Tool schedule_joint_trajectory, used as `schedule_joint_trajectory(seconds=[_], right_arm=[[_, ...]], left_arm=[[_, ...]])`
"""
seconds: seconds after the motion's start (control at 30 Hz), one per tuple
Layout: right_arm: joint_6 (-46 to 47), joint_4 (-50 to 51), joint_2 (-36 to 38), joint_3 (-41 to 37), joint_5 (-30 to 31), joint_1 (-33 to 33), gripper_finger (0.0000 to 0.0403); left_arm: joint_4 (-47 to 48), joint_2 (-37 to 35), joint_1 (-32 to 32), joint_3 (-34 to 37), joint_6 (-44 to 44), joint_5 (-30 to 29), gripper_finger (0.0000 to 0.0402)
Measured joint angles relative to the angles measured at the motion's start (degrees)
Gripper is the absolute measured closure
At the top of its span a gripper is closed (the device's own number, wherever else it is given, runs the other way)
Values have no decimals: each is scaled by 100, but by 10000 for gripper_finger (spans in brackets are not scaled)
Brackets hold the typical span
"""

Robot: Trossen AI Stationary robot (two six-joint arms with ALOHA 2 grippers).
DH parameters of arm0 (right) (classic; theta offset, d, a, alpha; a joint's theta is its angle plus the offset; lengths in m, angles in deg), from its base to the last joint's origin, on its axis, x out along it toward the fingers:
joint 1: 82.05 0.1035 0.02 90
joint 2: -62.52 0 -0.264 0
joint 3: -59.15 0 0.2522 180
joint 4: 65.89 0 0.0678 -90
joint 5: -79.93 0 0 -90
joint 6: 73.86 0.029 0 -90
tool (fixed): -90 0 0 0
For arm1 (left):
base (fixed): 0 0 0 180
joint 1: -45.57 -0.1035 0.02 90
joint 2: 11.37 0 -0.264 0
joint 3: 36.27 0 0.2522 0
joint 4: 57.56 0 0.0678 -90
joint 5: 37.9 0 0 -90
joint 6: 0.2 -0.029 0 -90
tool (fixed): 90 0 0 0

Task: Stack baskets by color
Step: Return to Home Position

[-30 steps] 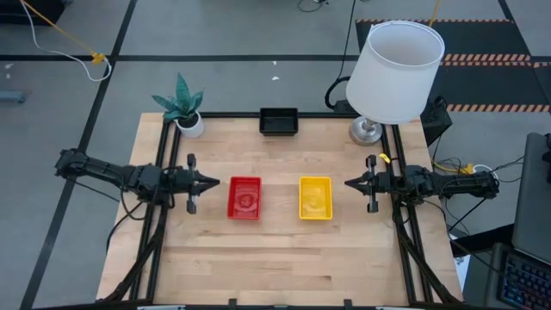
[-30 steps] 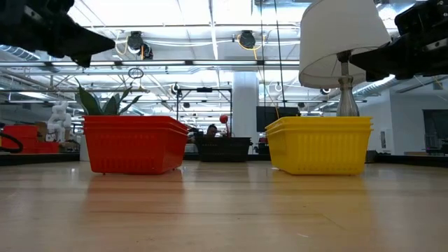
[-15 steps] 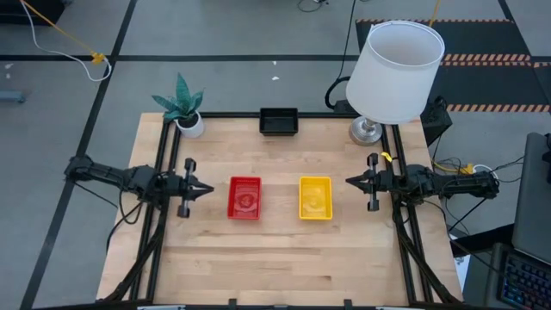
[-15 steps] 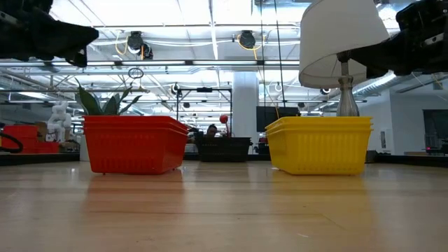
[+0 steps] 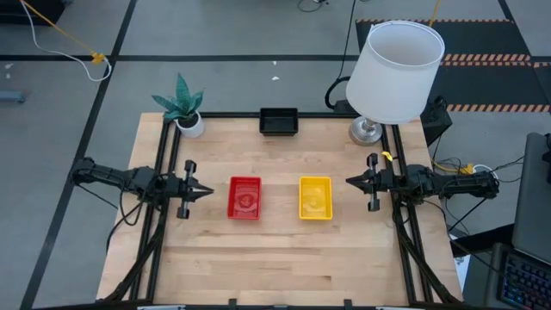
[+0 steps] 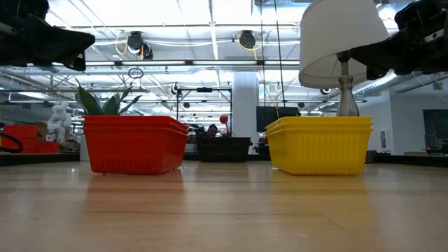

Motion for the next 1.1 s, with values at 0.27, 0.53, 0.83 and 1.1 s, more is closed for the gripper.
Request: schedule_joint_trajectory(seconds=[0.27, 0.53, 0.83, 1.1], right_arm=[[0, -2, 0, 2, 0, 0, 403], [0, -4, 0, 2, -2, 0, 403], [0, -4, 0, 2, -2, -1, 403], [0, -4, 0, 4, -2, -1, 403]], left_arm=[[329, -203, -82, -1, -78, -2, 376], [457, -271, -431, -9, 65, -4, 376], [651, -271, -1076, -15, 92, 544, 376], [690, -271, -1448, -15, 140, 590, 376]])
